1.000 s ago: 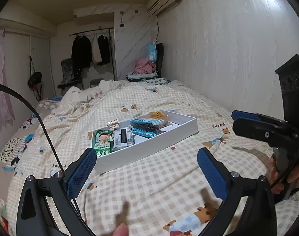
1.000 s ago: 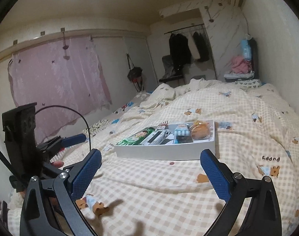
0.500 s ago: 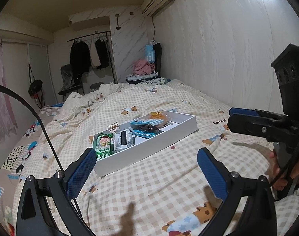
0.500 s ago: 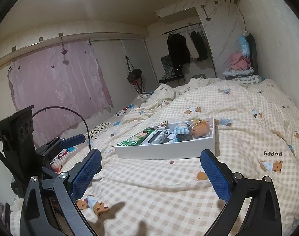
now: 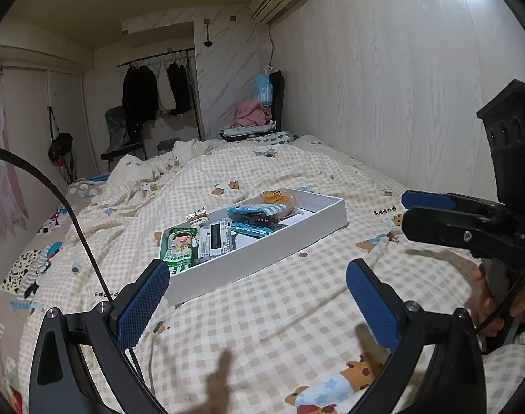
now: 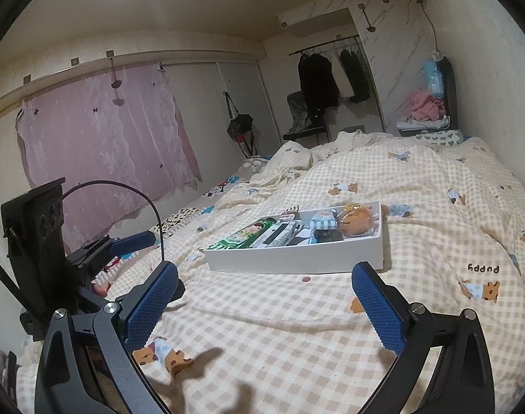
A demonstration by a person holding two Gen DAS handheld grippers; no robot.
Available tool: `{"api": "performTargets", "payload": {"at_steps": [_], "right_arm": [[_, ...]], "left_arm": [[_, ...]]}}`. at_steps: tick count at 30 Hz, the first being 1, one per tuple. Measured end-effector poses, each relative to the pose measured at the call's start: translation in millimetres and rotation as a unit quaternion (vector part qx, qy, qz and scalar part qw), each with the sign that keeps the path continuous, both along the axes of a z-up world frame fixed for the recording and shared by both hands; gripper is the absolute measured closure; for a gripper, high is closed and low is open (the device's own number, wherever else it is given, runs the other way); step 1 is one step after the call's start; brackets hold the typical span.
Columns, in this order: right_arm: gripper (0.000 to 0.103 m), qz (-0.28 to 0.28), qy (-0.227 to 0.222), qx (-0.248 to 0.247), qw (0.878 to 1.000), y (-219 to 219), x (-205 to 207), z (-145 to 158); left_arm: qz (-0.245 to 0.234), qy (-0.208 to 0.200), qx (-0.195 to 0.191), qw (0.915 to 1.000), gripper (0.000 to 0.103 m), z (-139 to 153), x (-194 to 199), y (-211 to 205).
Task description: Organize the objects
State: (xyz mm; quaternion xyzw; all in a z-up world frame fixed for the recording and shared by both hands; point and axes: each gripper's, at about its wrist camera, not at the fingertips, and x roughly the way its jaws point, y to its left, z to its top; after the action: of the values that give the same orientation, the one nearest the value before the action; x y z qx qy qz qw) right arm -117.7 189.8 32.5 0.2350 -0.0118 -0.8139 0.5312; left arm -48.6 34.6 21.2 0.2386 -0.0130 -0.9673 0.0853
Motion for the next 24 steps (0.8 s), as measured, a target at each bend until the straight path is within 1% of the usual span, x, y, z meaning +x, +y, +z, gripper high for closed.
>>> {"api": "performTargets", "payload": {"at_steps": [24], "right_arm": [[0.001, 0.003, -0.008, 0.005, 1.000, -1.4, -1.7, -3.0]], "left_arm": [[-0.004, -0.009, -0.002, 0.9999, 0.000, -3.6, -2.1, 0.8]]}}
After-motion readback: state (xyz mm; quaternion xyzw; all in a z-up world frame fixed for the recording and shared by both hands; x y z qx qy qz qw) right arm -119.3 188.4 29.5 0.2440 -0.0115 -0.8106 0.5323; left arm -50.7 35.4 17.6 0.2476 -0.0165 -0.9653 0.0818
